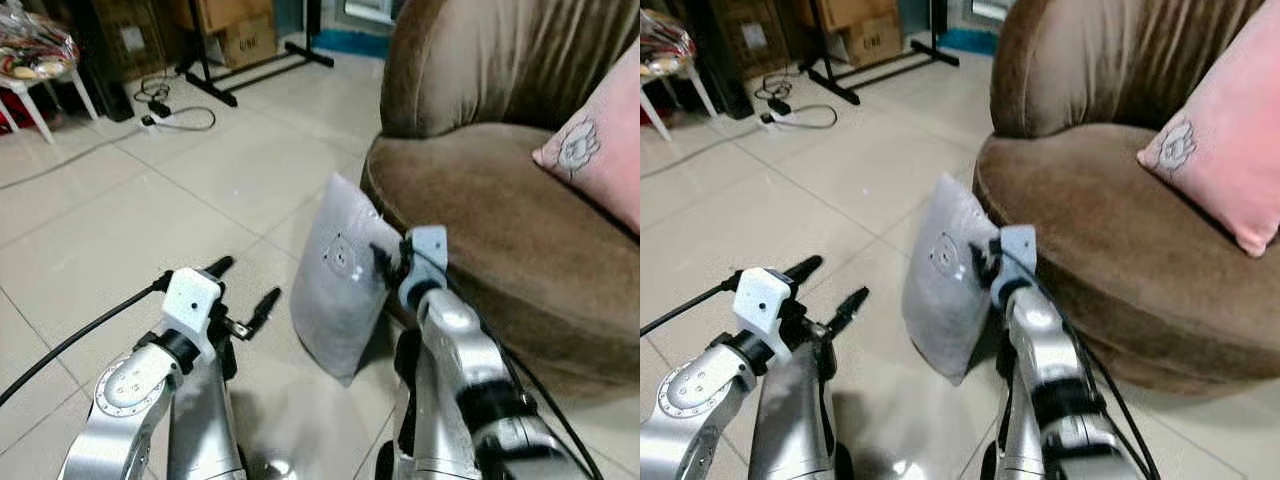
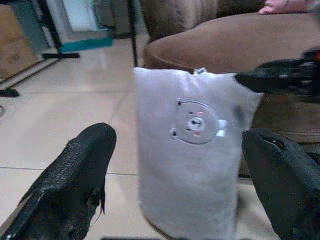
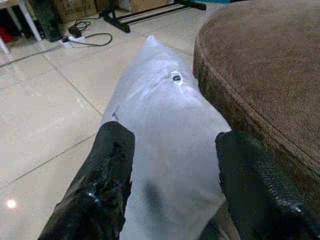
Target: Move the pillow to the sofa from floor
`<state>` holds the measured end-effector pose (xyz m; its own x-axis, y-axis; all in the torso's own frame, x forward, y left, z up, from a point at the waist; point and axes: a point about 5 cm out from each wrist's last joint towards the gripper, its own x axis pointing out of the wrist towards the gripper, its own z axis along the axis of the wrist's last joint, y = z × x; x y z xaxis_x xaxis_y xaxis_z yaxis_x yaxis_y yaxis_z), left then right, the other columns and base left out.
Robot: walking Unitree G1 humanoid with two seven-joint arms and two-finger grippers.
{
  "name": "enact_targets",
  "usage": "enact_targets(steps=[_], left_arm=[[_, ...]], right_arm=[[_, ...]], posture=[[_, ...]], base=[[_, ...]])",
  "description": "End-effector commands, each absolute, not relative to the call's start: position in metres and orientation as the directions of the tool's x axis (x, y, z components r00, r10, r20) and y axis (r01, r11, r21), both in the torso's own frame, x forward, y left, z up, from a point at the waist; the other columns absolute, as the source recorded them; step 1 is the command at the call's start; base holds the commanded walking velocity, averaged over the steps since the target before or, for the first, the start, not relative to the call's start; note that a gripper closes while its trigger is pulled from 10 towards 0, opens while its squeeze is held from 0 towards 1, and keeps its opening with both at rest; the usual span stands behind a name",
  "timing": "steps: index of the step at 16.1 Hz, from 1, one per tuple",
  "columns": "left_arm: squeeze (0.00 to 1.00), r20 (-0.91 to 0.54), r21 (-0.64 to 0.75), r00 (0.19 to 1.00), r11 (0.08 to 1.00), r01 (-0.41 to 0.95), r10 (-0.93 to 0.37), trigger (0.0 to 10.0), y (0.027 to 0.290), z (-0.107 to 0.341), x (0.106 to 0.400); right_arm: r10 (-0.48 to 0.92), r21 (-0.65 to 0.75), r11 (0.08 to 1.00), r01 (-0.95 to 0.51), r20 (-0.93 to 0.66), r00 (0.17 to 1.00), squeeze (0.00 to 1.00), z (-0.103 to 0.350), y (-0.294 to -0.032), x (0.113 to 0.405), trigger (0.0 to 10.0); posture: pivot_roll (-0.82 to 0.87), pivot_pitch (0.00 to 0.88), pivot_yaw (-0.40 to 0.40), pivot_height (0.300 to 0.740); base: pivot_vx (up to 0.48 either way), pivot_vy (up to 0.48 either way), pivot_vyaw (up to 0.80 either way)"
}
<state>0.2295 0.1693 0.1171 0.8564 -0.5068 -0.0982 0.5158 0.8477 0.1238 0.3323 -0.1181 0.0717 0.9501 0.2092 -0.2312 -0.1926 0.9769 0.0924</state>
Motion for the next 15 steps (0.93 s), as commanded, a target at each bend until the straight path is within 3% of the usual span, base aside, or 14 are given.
enact_targets(steps=[1,4,5,9,10,11,12,13,15], left_arm=[[0.00,-0.094,0.125,0.834,0.824,0.552,-0.544,10.0,0.167,0.124,0.227],[0.00,-0.114,0.119,0.810,0.801,0.586,-0.576,10.0,0.166,0.125,0.222],[0.00,-0.129,0.119,0.800,0.792,0.599,-0.585,10.0,0.167,0.125,0.220],[0.00,-0.190,0.089,0.745,0.744,0.662,-0.640,10.0,0.165,0.120,0.210],[0.00,-0.206,0.074,0.724,0.727,0.682,-0.658,10.0,0.162,0.118,0.208],[0.00,-0.214,0.069,0.716,0.721,0.690,-0.665,10.0,0.162,0.118,0.206],[0.00,-0.216,0.069,0.714,0.719,0.692,-0.666,10.0,0.161,0.118,0.206],[0.00,-0.219,0.063,0.706,0.712,0.699,-0.673,10.0,0.160,0.117,0.205],[0.00,-0.234,0.050,0.689,0.699,0.713,-0.686,10.0,0.159,0.116,0.204]], right_arm=[[0.187,0.095,0.981,-0.169,-0.233,0.954,1.00,0.072,-0.116,0.338,10.0],[0.139,0.070,0.990,-0.125,-0.258,0.956,1.00,0.074,-0.110,0.349,10.0],[0.118,0.028,0.993,-0.115,-0.285,0.951,0.00,0.071,-0.107,0.351,10.0],[0.109,-0.044,0.991,-0.129,-0.314,0.943,0.00,0.065,-0.102,0.350,10.0],[0.116,-0.043,0.990,-0.136,-0.313,0.943,0.00,0.064,-0.101,0.350,4.9],[0.120,-0.045,0.989,-0.140,-0.312,0.943,0.00,0.063,-0.101,0.350,1.2],[0.120,-0.045,0.989,-0.141,-0.311,0.943,0.00,0.063,-0.101,0.349,1.2],[0.138,-0.054,0.985,-0.162,-0.305,0.942,0.00,0.062,-0.100,0.349,0.0],[0.153,-0.045,0.984,-0.174,-0.296,0.943,0.00,0.062,-0.097,0.348,0.0]], posture=[[0.03,0.122,-0.006,0.395],[0.05,0.137,-0.007,0.395],[0.05,0.142,-0.008,0.395],[0.05,0.141,-0.011,0.395],[0.05,0.140,-0.010,0.395],[0.05,0.140,-0.010,0.395],[0.05,0.140,-0.009,0.395],[0.05,0.140,-0.007,0.395],[0.05,0.138,-0.005,0.395]], base=[[0.000,0.000,0.00],[0.000,0.000,0.00],[0.000,0.000,0.00],[0.000,0.000,0.00],[0.000,0.000,0.00],[0.000,0.000,0.00],[0.000,0.000,0.00],[0.000,0.000,0.00],[0.000,0.000,0.00]])
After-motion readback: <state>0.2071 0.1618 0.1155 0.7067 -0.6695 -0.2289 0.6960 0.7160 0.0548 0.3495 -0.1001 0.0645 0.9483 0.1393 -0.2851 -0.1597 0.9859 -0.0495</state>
